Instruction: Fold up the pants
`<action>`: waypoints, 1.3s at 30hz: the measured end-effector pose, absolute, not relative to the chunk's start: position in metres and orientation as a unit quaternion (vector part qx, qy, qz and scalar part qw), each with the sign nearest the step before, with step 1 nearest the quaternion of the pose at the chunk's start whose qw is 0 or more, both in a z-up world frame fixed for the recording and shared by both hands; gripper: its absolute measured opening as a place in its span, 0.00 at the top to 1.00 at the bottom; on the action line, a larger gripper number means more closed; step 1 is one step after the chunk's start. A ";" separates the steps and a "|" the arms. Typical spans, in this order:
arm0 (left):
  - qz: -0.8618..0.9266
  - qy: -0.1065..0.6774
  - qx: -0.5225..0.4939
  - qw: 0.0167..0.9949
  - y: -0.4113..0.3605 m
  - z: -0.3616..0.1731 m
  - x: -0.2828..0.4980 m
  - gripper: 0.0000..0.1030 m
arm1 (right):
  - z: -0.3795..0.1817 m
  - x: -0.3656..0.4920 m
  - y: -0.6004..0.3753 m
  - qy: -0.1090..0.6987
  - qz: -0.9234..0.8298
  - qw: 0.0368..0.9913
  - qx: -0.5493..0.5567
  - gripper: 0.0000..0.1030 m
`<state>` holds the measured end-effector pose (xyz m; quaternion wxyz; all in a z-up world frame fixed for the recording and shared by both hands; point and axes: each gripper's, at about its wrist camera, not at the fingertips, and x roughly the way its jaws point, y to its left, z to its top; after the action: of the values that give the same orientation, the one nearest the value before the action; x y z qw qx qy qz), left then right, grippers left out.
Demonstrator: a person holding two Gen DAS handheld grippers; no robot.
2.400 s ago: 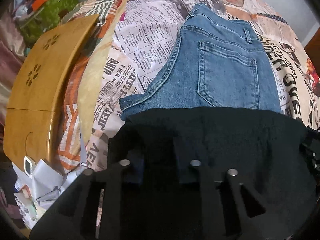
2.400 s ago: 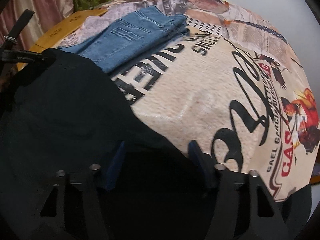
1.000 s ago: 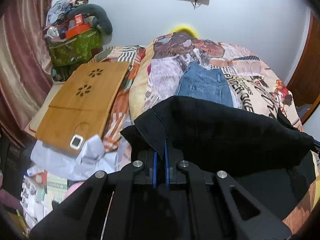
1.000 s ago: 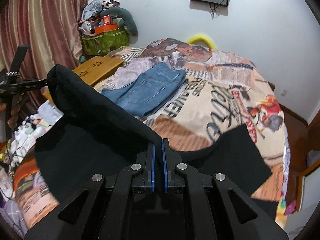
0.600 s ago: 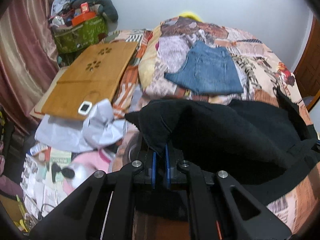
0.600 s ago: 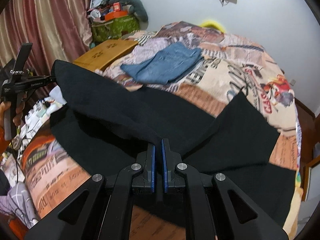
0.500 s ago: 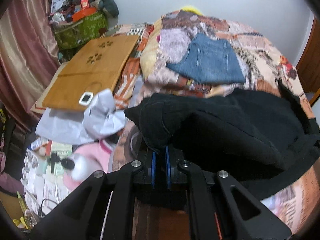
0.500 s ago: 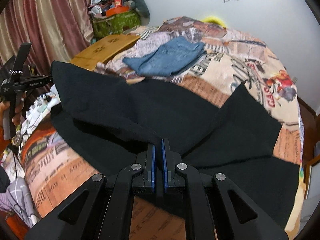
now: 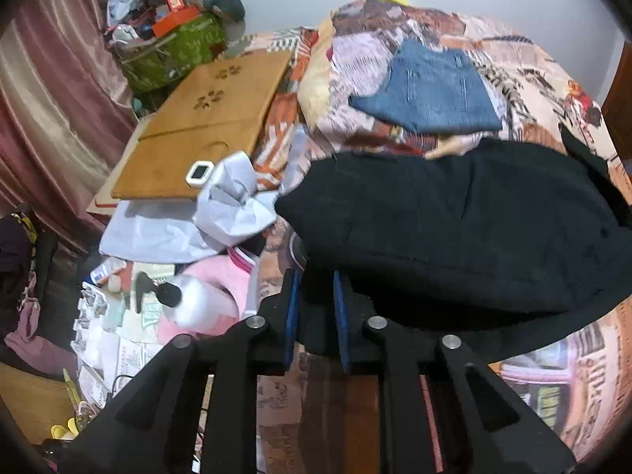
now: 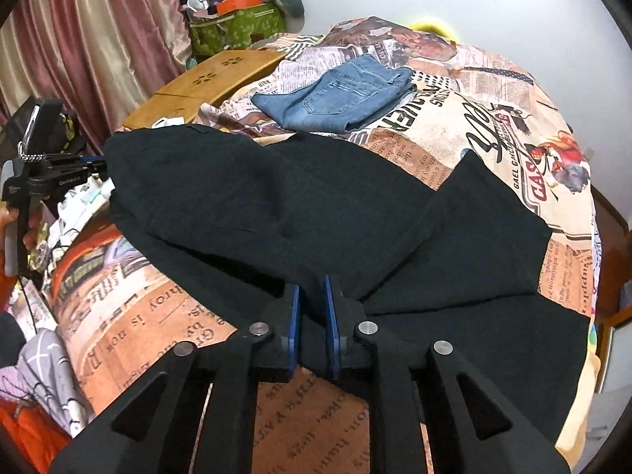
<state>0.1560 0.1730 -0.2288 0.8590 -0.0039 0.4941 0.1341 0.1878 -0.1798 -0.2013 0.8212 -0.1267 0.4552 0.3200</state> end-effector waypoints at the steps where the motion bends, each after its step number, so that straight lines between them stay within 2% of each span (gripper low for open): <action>1: 0.135 0.489 -0.003 0.862 0.172 -0.223 0.156 0.78 | -0.197 0.188 -0.183 0.451 0.322 0.823 -0.124 0.88; 3: 0.136 0.476 0.001 0.869 0.170 -0.211 0.158 0.72 | -0.188 0.190 -0.191 0.445 0.318 0.829 -0.119 0.87; 5: 0.134 0.459 0.005 0.878 0.167 -0.197 0.159 0.55 | -0.179 0.193 -0.198 0.441 0.311 0.834 -0.112 0.87; 8: 0.127 0.423 0.009 0.897 0.158 -0.174 0.165 0.37 | -0.166 0.206 -0.214 0.436 0.295 0.845 -0.091 0.86; 11: 0.118 0.408 0.023 0.905 0.146 -0.161 0.178 0.25 | -0.157 0.220 -0.231 0.427 0.269 0.861 -0.068 0.82; 14: 0.109 0.401 0.040 0.908 0.131 -0.156 0.195 0.15 | -0.152 0.234 -0.245 0.425 0.248 0.870 -0.038 0.72; 16: 0.102 0.402 0.049 0.909 0.122 -0.157 0.206 0.11 | -0.151 0.244 -0.253 0.426 0.235 0.874 -0.026 0.58; 19: 0.084 0.409 0.054 0.907 0.106 -0.162 0.229 0.09 | -0.151 0.258 -0.261 0.422 0.207 0.882 -0.026 0.38; 25: 0.048 0.426 0.046 0.902 0.080 -0.174 0.279 0.07 | -0.164 0.295 -0.267 0.434 0.184 0.881 -0.025 0.34; 39: 0.030 0.490 0.017 0.871 0.055 -0.236 0.373 0.07 | -0.236 0.389 -0.255 0.499 0.177 0.848 -0.038 0.33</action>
<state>0.3726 0.0551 -0.2365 0.8713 0.0167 0.4896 0.0302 0.3890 -0.2555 -0.2364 0.8477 -0.0379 0.4988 0.1766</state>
